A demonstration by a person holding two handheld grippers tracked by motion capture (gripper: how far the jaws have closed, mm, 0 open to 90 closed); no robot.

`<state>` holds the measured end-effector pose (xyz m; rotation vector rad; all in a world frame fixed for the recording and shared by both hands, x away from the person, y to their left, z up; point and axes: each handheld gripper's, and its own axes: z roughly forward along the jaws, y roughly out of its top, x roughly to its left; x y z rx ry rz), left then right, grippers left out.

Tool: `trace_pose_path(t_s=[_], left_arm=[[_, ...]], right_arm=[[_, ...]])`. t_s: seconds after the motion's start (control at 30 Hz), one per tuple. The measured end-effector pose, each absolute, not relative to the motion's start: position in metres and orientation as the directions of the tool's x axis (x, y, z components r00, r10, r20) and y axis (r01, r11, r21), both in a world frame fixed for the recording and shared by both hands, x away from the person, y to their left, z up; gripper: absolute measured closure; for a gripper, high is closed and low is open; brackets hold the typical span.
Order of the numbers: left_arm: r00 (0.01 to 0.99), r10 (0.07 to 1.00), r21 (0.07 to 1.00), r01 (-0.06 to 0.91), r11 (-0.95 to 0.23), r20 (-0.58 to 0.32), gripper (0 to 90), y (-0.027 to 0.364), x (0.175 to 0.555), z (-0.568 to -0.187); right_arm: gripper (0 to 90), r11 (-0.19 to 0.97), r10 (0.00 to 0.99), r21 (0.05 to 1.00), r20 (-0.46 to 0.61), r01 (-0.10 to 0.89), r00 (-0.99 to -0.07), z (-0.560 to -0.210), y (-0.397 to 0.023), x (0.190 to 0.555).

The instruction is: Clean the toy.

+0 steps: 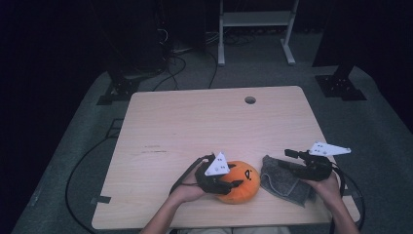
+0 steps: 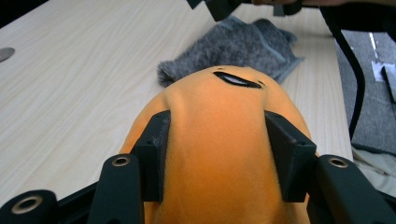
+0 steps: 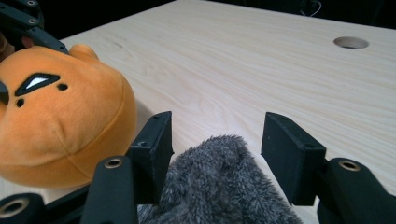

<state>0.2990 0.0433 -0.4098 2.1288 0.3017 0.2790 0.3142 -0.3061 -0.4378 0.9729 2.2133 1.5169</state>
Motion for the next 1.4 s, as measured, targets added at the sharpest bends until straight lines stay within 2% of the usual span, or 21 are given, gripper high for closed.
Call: trace_pose_path(t_s=[0.23, 0.3, 0.4, 0.6, 0.73, 0.93, 1.4], left_arm=[[0.886, 0.449, 0.858, 0.137, -0.495, 0.117, 45.0, 0.053, 0.328, -0.396], [0.843, 0.521, 0.861, 0.160, -0.482, 0.135, 44.8, 0.057, 0.346, -0.394], [0.823, 0.554, 0.866, 0.181, -0.466, 0.127, 44.2, 0.057, 0.357, -0.396], [0.826, 0.548, 0.837, 0.201, -0.509, 0.135, 40.8, 0.054, 0.366, -0.411], [0.829, 0.548, 0.849, 0.203, -0.488, 0.117, 29.5, 0.056, 0.363, -0.412], [0.820, 0.564, 0.875, 0.196, -0.443, 0.102, 19.8, 0.069, 0.355, -0.402], [0.793, 0.607, 0.904, 0.224, -0.363, 0.048, 16.2, 0.108, 0.346, -0.402]], right_arm=[[41.8, 0.188, 0.675, 0.909, 0.156, 0.373, -0.721, -0.438, -0.310, 0.315], [41.5, 0.181, 0.671, 0.909, 0.164, 0.375, -0.723, -0.439, -0.310, 0.316], [41.3, 0.183, 0.669, 0.908, 0.165, 0.377, -0.724, -0.439, -0.308, 0.317], [40.2, 0.204, 0.666, 0.901, 0.158, 0.382, -0.729, -0.441, -0.305, 0.318], [39.6, 0.194, 0.672, 0.901, 0.166, 0.387, -0.722, -0.441, -0.307, 0.317], [39.3, 0.196, 0.674, 0.903, 0.160, 0.382, -0.721, -0.440, -0.307, 0.315], [37.0, 0.213, 0.679, 0.893, 0.157, 0.396, -0.717, -0.443, -0.303, 0.316]])
